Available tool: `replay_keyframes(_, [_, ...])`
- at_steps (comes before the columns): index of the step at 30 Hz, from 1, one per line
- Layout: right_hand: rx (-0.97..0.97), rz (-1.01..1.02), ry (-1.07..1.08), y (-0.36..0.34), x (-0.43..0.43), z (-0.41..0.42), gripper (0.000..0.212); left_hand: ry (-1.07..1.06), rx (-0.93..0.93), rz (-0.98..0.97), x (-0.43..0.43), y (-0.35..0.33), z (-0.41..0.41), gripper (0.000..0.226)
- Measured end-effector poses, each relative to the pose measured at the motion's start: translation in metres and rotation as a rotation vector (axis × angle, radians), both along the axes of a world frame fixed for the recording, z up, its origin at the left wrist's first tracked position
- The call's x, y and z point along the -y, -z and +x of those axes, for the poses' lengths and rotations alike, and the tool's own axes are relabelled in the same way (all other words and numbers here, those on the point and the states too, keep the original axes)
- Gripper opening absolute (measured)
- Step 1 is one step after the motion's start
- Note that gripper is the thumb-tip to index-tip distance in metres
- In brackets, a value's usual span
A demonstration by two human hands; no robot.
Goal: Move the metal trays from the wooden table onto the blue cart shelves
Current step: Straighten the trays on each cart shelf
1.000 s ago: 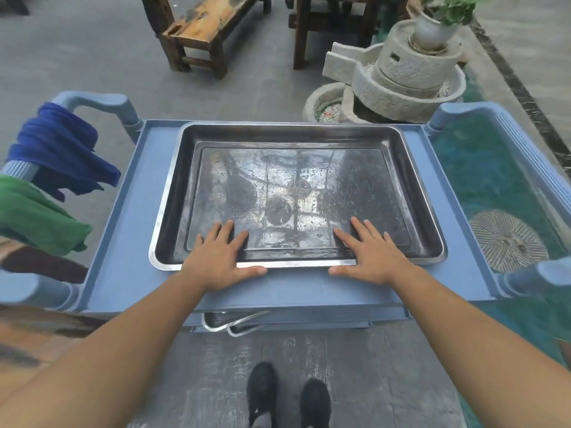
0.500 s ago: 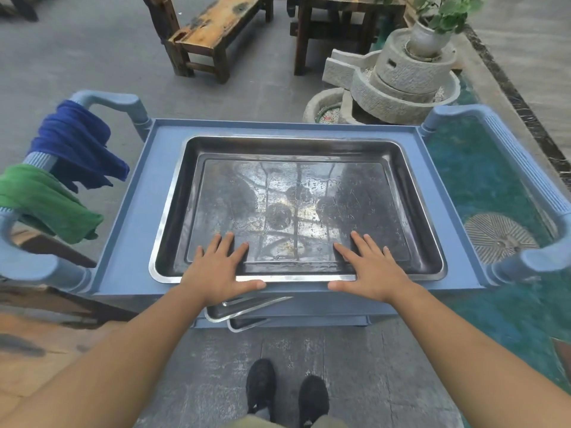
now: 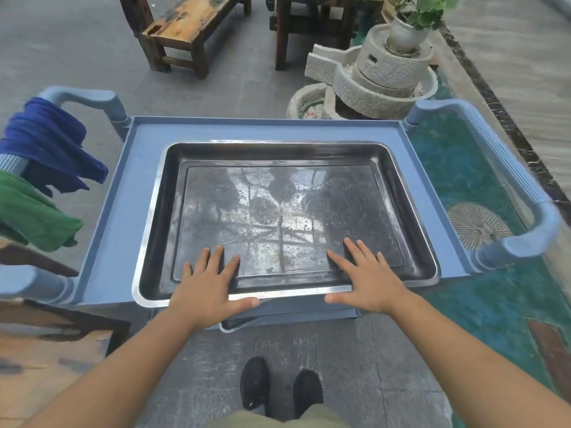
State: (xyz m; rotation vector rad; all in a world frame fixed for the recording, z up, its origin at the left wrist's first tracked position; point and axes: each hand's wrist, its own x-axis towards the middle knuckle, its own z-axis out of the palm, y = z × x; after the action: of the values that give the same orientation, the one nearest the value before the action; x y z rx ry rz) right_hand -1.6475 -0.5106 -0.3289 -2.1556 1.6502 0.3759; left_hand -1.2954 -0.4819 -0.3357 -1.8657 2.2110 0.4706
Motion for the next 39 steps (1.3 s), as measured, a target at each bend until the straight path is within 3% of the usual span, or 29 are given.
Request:
replay_keyframes(14, [0.004,-0.019,-0.02,-0.003,0.003,-0.001,0.112,0.009,0.004,0.0,0.004,-0.004,-0.002,0.118])
replay_keyframes(18, [0.019,-0.073,-0.061,-0.015,-0.008,0.003,0.112,-0.017,0.011,0.081,-0.001,-0.023,-0.006,0.121])
replay_keyframes(21, [0.032,-0.283,-0.125,-0.021,-0.038,0.015,0.104,-0.098,-0.06,0.032,-0.02,-0.035,-0.023,0.103])
replay_keyframes(26, [0.257,-0.49,-0.123,-0.014,-0.105,0.022,0.084,-0.116,-0.333,-0.385,-0.097,-0.028,-0.053,0.053])
replay_keyframes(28, [0.282,-0.475,-0.157,-0.001,-0.127,0.016,0.075,-0.129,-0.425,-0.406,-0.122,-0.015,-0.06,0.041])
replay_keyframes(30, [0.27,-0.421,-0.187,0.015,-0.138,0.007,0.072,-0.138,-0.436,-0.302,-0.136,0.0,-0.065,0.04])
replay_keyframes(33, [0.227,-0.326,-0.129,0.04,-0.135,-0.006,0.074,-0.122,-0.361,-0.176,-0.132,0.023,-0.066,0.046])
replay_keyframes(39, [0.241,-0.238,-0.007,0.133,-0.083,-0.018,0.083,-0.107,-0.215,-0.155,-0.076,0.114,-0.063,0.054])
